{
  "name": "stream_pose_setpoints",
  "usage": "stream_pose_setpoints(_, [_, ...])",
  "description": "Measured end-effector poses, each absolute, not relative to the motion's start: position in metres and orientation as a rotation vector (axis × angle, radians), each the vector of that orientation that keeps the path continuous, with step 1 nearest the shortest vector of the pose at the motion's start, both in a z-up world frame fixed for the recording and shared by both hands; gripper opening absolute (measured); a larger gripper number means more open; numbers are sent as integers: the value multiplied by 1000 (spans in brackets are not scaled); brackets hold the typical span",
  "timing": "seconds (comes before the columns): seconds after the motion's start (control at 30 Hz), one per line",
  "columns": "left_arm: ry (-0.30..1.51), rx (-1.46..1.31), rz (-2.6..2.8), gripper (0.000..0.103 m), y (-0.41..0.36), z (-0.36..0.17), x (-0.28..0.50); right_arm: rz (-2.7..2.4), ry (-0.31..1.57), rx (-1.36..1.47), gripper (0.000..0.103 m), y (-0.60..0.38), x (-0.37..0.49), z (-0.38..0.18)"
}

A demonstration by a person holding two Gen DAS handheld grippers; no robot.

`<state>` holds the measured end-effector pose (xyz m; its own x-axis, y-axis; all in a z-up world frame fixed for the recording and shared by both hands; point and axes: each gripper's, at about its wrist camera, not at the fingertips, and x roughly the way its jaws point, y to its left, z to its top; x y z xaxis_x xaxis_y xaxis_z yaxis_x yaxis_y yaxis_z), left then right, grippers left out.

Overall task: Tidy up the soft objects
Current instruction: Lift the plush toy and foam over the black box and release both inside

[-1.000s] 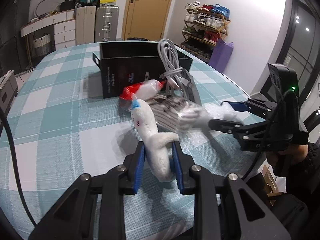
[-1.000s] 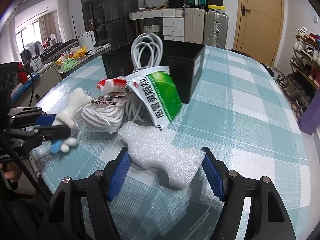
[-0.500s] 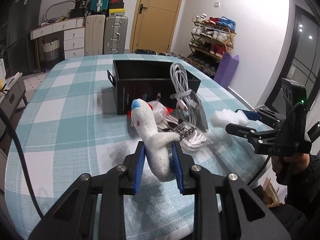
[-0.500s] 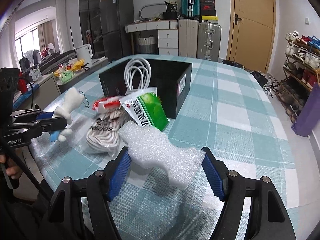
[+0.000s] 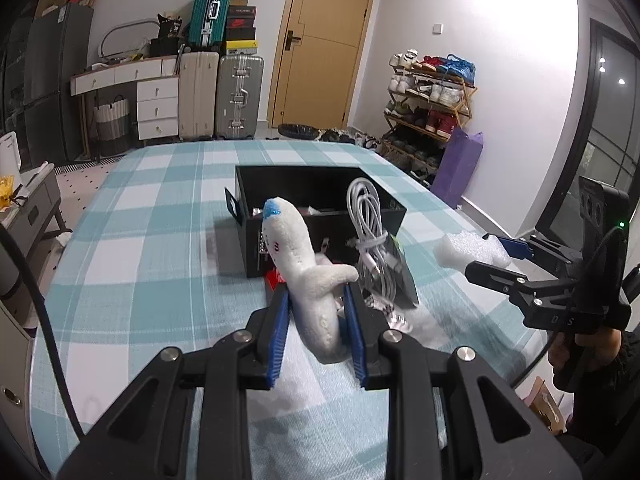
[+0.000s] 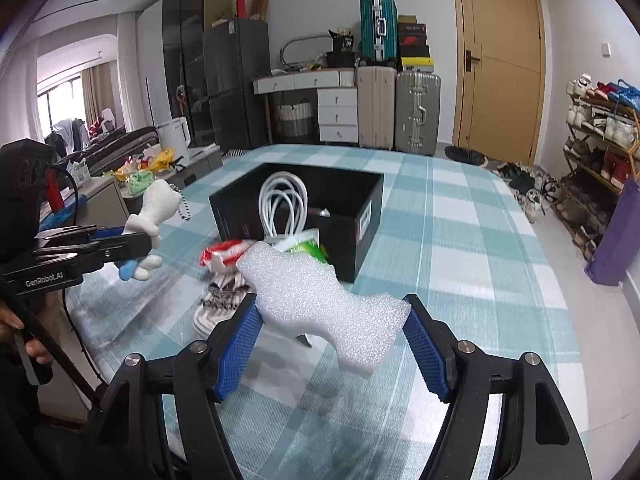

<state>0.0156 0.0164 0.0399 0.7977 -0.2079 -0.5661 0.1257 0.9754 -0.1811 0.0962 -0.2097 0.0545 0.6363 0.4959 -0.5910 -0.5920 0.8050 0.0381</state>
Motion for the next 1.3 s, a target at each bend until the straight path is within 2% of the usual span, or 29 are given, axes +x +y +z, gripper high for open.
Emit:
stream_pose_setpoints(0.7, [535,-119,-156,25,18,78,54,628,519,-114,72,-199,123,103])
stream_pose_setpoints(1.3, [552,-123,-146,25,19,74,94,639,523,-134,72,-174,157,112])
